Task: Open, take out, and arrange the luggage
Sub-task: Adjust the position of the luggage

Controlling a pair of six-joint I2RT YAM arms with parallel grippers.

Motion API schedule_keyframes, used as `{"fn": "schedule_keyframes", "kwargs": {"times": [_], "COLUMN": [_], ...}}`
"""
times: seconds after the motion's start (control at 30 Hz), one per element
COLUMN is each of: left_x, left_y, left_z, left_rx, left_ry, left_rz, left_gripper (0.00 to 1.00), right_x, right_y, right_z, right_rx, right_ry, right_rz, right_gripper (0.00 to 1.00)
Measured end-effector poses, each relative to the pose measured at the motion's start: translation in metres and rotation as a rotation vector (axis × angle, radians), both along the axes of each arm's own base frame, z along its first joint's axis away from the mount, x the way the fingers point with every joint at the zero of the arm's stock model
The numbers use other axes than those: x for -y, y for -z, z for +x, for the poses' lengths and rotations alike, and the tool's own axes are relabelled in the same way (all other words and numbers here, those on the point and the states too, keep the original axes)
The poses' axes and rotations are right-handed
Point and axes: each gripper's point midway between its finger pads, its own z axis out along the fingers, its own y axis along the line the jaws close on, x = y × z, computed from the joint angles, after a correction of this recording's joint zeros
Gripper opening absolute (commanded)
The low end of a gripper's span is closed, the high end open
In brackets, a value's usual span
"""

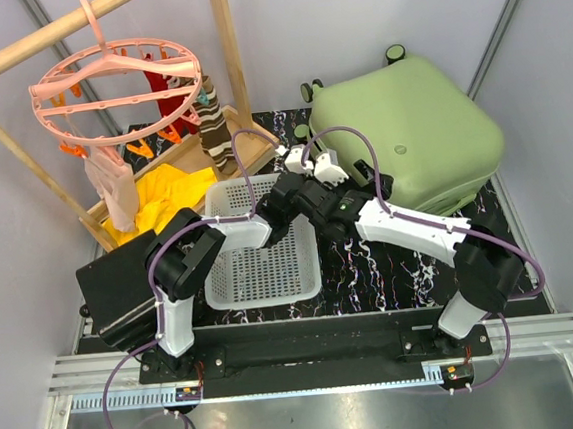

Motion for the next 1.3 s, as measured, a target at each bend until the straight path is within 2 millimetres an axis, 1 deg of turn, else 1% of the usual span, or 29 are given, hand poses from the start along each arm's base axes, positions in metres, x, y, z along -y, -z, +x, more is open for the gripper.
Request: {"fn": "schedule_keyframes", "kwargs": {"times": [0.2,0.43,0.6,0.83,0.87,0.97,1.0,1.1,1.13,1.2,1.23,1.3], "left_x": [0.001,0.003,0.005,0.005,0.004,-0.001,-0.004,-0.011,-0.011,-0.008,-0.008,-0.007], "left_y": [0.000,0.000,0.001,-0.002,-0.003,-0.004,-0.003,-0.001,0.000,0.000,0.000,0.000], "left_z": [0.000,0.000,-0.001,-0.003,-0.003,-0.002,-0.001,0.005,0.006,0.009,0.010,0.011], "left_rx": [0.003,0.004,0.002,0.010,0.012,0.006,0.001,-0.009,-0.014,-0.022,-0.021,-0.020], "left_ry": [0.002,0.012,0.026,0.037,0.040,0.036,0.031,0.016,0.016,0.018,0.019,0.025], "left_rz": [-0.005,-0.009,-0.011,-0.023,-0.026,-0.017,-0.009,0.007,0.013,0.025,0.025,0.024], "left_gripper": [0.00,0.00,0.00,0.00,0.01,0.11,0.16,0.21,0.21,0.26,0.37,0.48], "right_x": [0.003,0.019,0.027,0.027,0.027,0.028,0.030,0.038,0.041,0.046,0.048,0.051], "right_y": [-0.012,-0.020,-0.020,-0.021,-0.020,-0.020,-0.020,-0.021,-0.022,-0.024,-0.025,-0.026], "right_z": [0.008,0.015,0.018,0.022,0.022,0.023,0.023,0.025,0.025,0.026,0.026,0.026], "right_rx": [0.025,0.030,0.020,0.008,0.005,-0.002,-0.003,-0.005,-0.004,-0.001,0.001,0.004], "right_ry": [0.022,0.065,0.082,0.076,0.075,0.074,0.078,0.100,0.109,0.125,0.130,0.138], "right_rz": [0.024,0.023,0.020,0.040,0.042,0.039,0.036,0.024,0.020,0.009,0.005,0.000], "right_gripper": [1.00,1.00,1.00,1.00,1.00,1.00,1.00,1.00,1.00,1.00,1.00,0.99]}}
